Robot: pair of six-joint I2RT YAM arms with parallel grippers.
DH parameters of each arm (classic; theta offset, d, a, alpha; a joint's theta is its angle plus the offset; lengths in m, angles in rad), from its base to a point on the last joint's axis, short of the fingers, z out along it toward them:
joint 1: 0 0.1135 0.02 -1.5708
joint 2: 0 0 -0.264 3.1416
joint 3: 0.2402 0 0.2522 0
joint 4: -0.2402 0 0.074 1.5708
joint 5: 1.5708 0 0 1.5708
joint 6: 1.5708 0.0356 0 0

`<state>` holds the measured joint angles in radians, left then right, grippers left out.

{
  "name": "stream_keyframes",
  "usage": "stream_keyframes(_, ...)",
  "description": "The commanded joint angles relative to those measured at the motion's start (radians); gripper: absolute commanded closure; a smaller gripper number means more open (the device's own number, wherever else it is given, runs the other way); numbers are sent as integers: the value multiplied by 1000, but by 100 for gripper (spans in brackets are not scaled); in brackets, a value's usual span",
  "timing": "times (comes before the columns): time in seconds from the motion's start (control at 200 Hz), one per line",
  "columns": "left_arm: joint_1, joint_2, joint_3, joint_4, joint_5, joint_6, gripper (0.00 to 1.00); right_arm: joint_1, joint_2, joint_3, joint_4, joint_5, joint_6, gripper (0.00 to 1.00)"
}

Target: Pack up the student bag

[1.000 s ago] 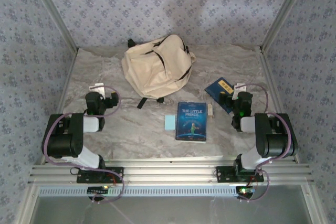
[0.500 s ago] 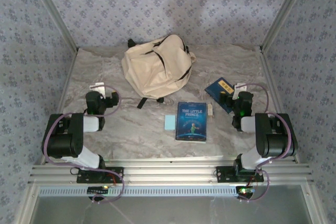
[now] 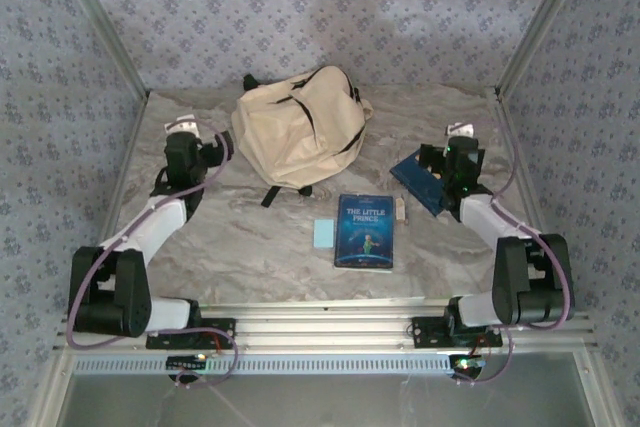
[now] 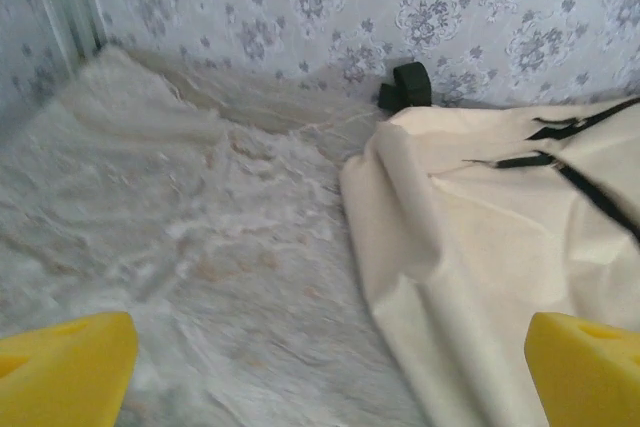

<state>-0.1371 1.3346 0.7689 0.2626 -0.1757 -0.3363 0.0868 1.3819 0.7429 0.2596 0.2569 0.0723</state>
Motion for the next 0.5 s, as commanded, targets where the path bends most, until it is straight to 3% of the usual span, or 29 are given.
stream_keyframes(0.0, -38, 41, 24, -164, -12, -304, 1, 57, -25, 98, -257, 47, 128, 0)
stream_keyframes(0.175, -150, 100, 20, -134, 28, -488, 1, 135, 55, 237, -348, -86, 229, 0)
stream_keyframes(0.365, -262, 142, 47, -129, 14, -522, 1, 142, 280, 510, -414, -252, 323, 0)
stream_keyframes(0.495, -281, 176, 42, -148, -4, -560, 1, 148, 451, 668, -396, -420, 371, 10)
